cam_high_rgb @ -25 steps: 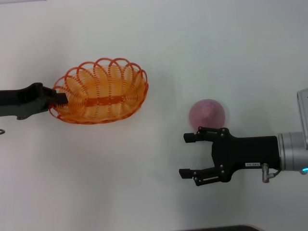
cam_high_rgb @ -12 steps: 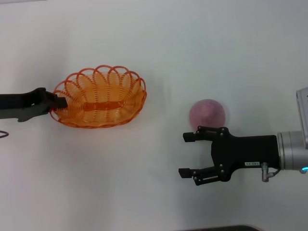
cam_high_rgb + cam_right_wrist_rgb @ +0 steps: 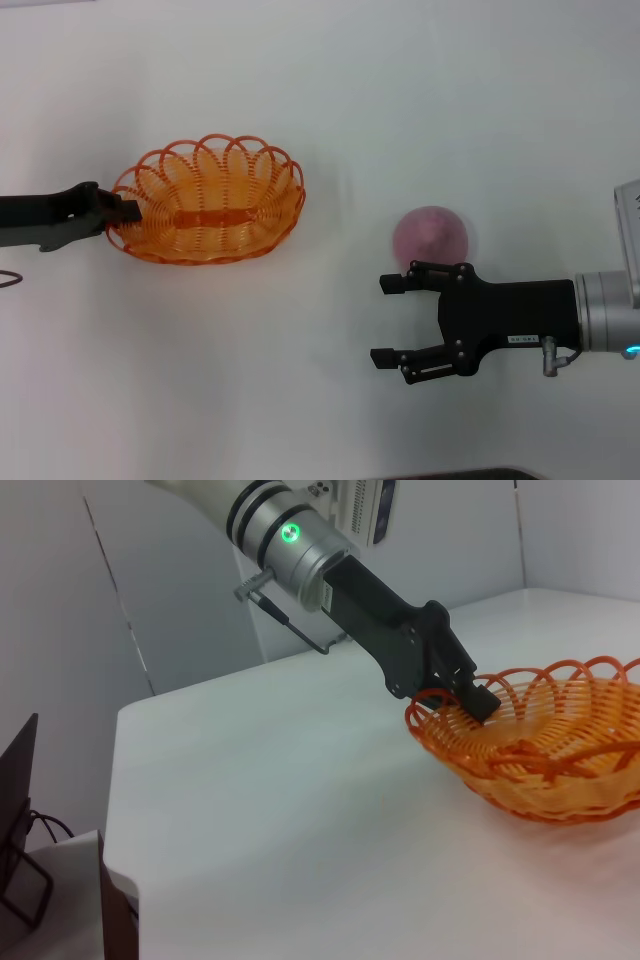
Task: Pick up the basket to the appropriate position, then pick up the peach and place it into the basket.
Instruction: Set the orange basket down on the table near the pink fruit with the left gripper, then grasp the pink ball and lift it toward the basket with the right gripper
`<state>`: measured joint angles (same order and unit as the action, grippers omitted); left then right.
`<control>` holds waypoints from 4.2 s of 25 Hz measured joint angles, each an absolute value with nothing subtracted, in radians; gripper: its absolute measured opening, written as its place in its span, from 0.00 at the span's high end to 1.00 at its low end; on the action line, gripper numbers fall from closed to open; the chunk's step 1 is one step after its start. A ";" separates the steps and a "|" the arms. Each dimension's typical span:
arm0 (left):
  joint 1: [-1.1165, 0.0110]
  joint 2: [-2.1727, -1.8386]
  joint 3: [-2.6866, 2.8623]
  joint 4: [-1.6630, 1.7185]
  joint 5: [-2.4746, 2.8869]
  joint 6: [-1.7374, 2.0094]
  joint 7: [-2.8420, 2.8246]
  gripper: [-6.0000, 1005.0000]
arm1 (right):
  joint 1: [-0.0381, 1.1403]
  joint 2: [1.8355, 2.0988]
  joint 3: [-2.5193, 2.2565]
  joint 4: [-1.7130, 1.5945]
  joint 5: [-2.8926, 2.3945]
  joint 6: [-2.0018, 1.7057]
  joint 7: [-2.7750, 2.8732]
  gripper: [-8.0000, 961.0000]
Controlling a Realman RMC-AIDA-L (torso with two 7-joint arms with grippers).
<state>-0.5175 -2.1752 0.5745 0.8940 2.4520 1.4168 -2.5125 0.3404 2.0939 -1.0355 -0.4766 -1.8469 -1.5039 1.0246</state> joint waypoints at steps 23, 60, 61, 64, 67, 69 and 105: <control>-0.489 -2.169 0.592 0.892 2.397 1.415 -2.510 0.90 | 0.342 2.094 -1.035 -0.466 -1.847 -1.502 1.025 0.02; -0.451 -2.133 0.588 0.969 2.284 1.533 -1.788 0.18 | 0.356 2.095 -1.033 -0.450 -1.847 -1.500 1.025 0.02; -0.450 -2.132 0.589 0.968 2.283 1.538 -1.778 0.18 | 0.356 2.095 -1.034 -0.450 -1.847 -1.500 1.025 0.02; -0.442 -2.127 0.591 0.969 2.282 1.589 -1.731 0.18 | 0.357 2.095 -1.035 -0.450 -1.847 -1.499 1.025 0.02; -0.411 -2.130 0.581 0.972 2.264 1.644 -1.646 0.18 | 0.357 2.095 -1.034 -0.449 -1.847 -1.502 1.022 0.02; -0.380 -2.138 0.578 0.973 2.246 1.654 -1.586 0.18 | 0.357 2.095 -1.034 -0.449 -1.847 -1.504 1.019 0.02; -0.217 -2.161 0.540 0.867 2.183 1.652 -1.243 0.19 | 0.293 2.072 -0.946 -0.542 -1.853 -1.606 0.997 0.02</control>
<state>-0.2166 -2.1611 0.5397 0.8667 2.1830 1.6521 -1.2432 0.2928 2.0725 -0.9460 -0.5418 -1.8532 -1.6065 0.9966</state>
